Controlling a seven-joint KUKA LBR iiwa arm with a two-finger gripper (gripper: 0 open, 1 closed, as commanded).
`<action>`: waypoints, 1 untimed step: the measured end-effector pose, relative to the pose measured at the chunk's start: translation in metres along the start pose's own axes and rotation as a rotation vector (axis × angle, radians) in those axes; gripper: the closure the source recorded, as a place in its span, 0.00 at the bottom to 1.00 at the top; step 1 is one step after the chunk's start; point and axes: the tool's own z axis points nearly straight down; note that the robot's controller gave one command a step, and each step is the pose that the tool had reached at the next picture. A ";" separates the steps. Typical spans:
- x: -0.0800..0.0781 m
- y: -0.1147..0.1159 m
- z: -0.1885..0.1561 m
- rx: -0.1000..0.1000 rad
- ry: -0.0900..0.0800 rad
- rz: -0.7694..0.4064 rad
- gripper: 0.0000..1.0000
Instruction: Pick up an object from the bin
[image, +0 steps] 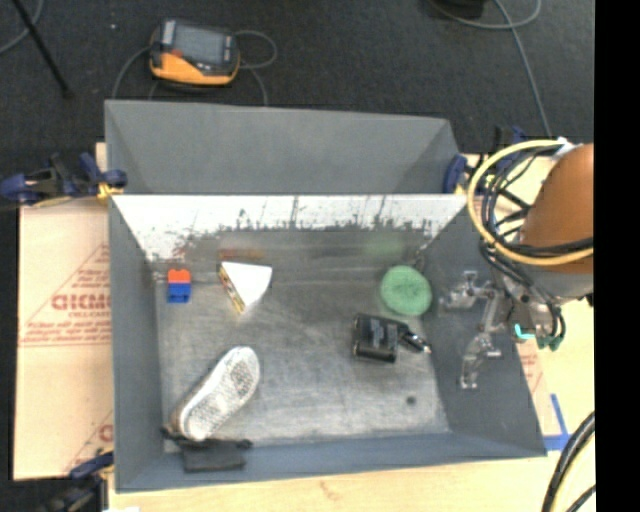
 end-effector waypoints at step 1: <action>0.000 0.000 -0.001 0.000 -0.001 -0.001 0.00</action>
Offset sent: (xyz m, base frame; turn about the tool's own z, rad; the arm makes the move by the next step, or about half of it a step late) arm 0.0310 0.0572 -0.1479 0.1418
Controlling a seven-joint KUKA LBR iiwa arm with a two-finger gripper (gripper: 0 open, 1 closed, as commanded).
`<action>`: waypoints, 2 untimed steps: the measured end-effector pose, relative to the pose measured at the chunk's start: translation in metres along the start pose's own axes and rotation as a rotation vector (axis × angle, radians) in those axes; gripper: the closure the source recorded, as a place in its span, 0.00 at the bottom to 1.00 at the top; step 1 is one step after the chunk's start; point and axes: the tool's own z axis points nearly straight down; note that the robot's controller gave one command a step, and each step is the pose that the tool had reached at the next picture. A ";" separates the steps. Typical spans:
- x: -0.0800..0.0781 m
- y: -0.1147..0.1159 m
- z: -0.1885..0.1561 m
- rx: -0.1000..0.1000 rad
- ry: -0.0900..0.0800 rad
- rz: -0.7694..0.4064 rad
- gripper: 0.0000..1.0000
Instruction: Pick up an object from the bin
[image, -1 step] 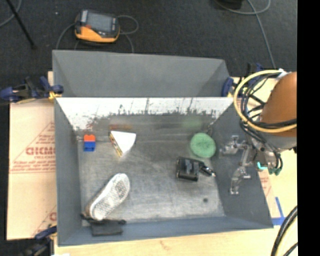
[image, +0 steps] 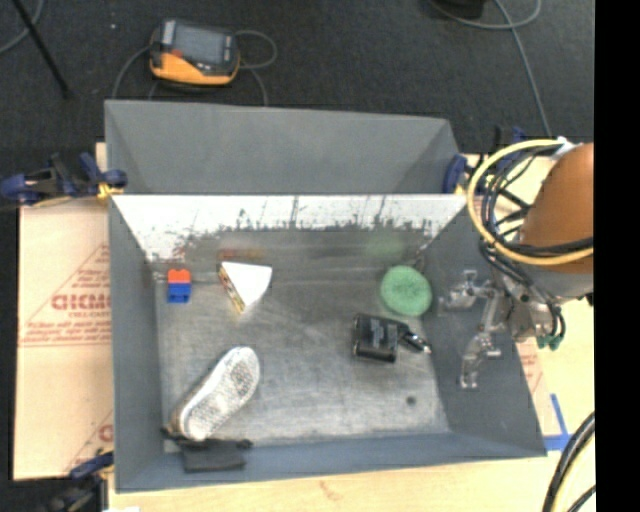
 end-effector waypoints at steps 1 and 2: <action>-0.016 0.026 0.066 -0.001 -0.006 0.068 0.00; -0.027 0.039 0.083 -0.003 0.003 0.104 0.00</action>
Offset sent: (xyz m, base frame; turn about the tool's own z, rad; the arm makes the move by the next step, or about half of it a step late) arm 0.0380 0.0465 -0.0584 0.1306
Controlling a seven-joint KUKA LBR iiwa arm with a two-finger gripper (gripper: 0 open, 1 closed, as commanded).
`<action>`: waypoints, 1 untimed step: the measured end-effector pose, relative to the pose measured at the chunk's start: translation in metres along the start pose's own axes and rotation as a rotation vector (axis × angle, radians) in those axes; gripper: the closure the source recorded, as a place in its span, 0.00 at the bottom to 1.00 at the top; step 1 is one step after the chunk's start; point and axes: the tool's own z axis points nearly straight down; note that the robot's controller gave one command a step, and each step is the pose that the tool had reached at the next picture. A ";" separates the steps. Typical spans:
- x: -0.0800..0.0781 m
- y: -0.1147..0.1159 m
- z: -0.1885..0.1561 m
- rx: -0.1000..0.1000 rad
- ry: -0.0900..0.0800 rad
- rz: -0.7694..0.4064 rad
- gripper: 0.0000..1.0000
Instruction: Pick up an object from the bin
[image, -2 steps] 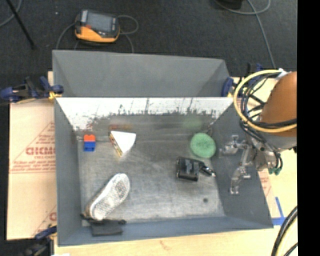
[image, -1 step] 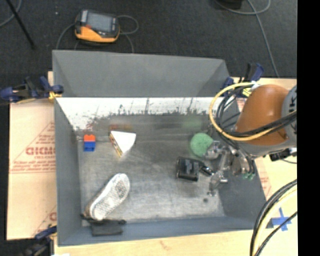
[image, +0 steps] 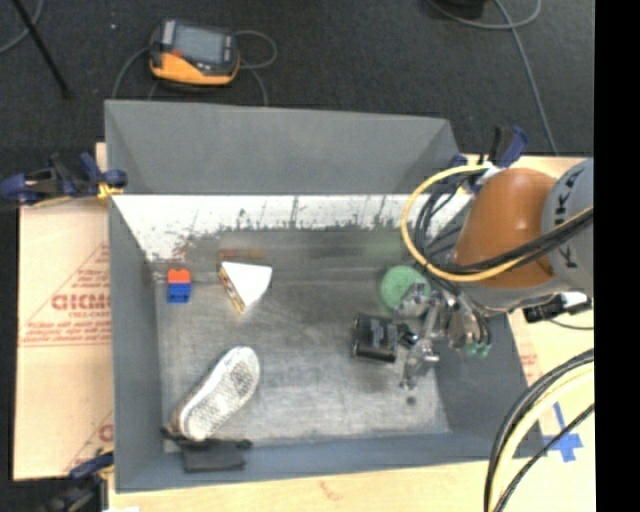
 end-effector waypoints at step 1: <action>-0.019 -0.008 0.014 0.000 -0.005 0.257 0.00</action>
Offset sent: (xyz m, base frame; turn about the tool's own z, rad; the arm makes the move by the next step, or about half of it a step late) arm 0.0072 -0.0020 -0.0653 0.1406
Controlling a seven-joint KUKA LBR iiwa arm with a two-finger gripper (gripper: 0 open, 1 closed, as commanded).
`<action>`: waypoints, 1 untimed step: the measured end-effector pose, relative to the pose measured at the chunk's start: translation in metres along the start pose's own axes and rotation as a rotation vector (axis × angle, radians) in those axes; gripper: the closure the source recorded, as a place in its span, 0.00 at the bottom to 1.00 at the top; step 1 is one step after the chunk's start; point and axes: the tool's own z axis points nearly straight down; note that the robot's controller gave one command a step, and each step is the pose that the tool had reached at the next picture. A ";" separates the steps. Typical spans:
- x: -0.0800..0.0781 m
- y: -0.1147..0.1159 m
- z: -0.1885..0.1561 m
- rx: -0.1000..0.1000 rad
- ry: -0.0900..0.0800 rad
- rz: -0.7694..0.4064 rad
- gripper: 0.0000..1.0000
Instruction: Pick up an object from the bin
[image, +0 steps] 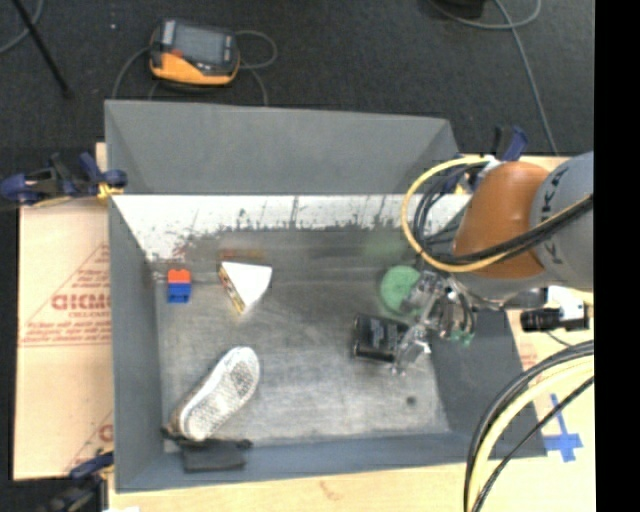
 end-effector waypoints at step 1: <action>0.010 0.002 0.049 0.002 -0.002 -0.116 0.00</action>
Offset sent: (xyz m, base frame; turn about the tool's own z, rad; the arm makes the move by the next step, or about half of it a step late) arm -0.0124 -0.0084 -0.0513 0.1737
